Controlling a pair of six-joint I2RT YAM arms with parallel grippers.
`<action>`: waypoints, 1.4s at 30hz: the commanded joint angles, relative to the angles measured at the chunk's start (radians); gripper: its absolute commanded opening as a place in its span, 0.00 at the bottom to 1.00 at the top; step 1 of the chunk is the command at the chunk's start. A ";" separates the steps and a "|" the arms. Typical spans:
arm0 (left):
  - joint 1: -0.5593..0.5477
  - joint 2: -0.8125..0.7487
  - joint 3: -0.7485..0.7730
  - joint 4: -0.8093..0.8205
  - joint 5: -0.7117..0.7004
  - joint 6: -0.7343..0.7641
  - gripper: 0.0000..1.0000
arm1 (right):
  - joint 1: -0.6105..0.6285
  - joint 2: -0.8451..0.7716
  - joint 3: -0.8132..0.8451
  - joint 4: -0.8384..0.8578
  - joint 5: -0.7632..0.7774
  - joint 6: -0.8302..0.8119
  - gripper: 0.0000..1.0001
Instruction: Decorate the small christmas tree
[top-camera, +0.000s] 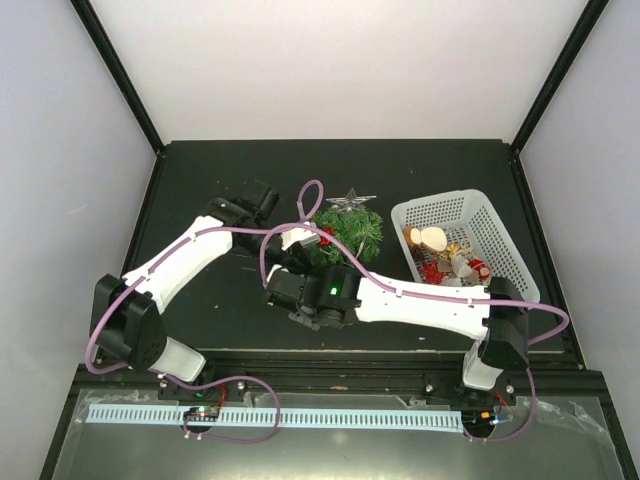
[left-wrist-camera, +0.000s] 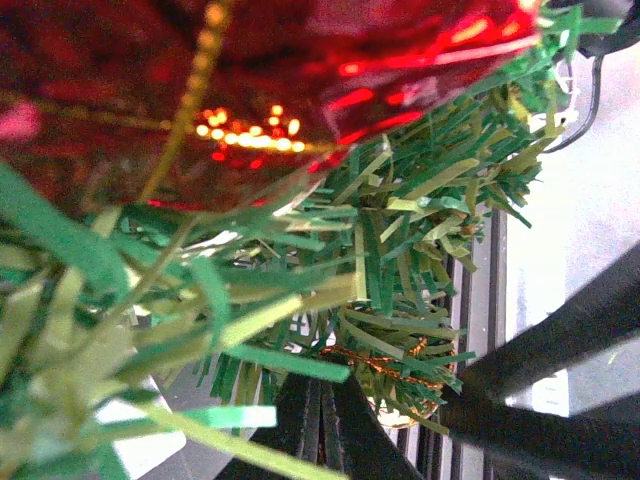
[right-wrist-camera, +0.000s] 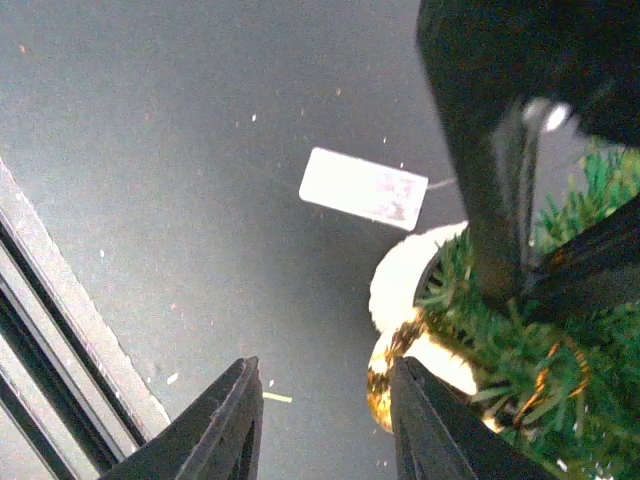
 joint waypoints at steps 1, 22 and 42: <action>-0.005 0.007 0.021 0.012 0.032 -0.003 0.02 | 0.004 -0.041 -0.026 -0.088 -0.007 0.018 0.38; -0.005 -0.015 0.008 0.012 0.017 -0.009 0.02 | 0.000 -0.234 0.412 -0.176 0.164 0.174 0.42; -0.018 -0.078 0.003 -0.032 0.011 0.023 0.01 | -0.004 -0.312 0.348 -0.211 0.212 0.281 0.44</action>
